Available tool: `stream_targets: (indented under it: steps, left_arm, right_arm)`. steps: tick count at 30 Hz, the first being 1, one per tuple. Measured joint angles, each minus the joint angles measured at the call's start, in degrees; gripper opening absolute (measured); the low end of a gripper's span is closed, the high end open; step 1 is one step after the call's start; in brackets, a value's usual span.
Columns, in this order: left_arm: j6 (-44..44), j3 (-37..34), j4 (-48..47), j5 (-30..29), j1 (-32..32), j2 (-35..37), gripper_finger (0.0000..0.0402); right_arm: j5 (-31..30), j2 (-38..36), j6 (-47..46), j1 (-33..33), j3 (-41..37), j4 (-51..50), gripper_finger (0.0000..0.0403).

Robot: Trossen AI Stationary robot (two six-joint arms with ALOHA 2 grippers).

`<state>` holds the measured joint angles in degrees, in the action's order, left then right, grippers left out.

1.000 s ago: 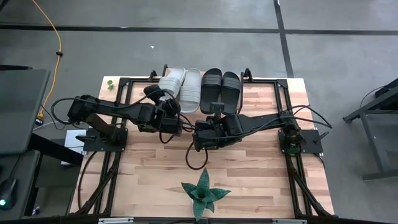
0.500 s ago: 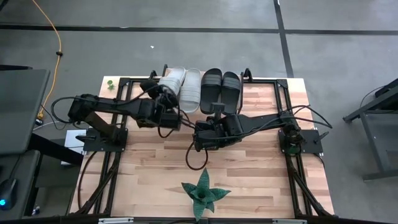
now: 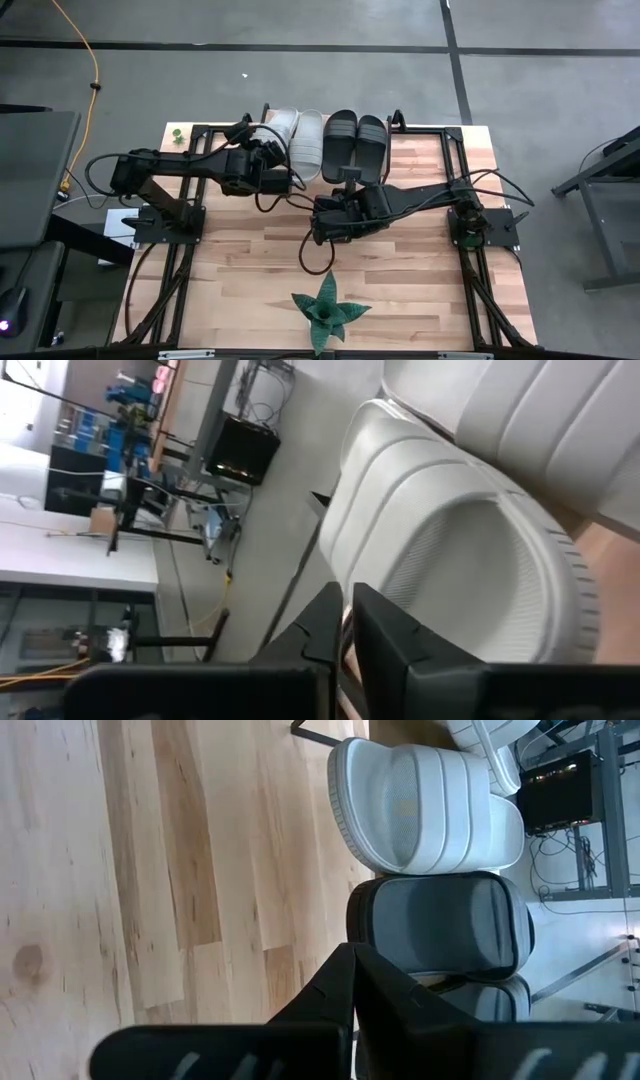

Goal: Pick and place slides into the shelf
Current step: Put the gray slipper on the shelf

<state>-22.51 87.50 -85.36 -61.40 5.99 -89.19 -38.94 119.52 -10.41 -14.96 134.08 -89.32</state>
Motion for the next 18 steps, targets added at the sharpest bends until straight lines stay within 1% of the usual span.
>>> stream_targets:
  steps: [3, 7, 10, 14, 18]
  left_arm:
    - [-0.30, 0.00, 0.08, 1.91, 0.01, 0.00, 0.0004]
    - [-0.45, -0.96, 1.97, 4.97, 0.01, 0.00, 0.0010]
    - [-0.45, -2.99, 3.10, 6.87, 0.01, 0.00, 0.0012]
    - [-0.42, -7.19, 5.55, 7.18, 0.01, 0.00, 0.0002]
    - [-0.47, -10.56, 7.37, 8.14, 0.01, 0.00, 0.0005]
  right_arm:
    - [-0.05, 0.00, -0.09, 0.00, 0.00, 0.00, 0.0000]
    - [0.02, 0.00, -0.09, -0.09, 0.00, 0.02, 0.0000]
    - [0.07, 0.00, -0.24, -0.32, 0.00, 0.02, 0.0000]
    - [0.09, 0.00, -0.16, -0.84, 0.00, 0.14, 0.0000]
    - [0.03, 0.00, -0.12, -1.22, 0.00, 0.26, 0.0000]
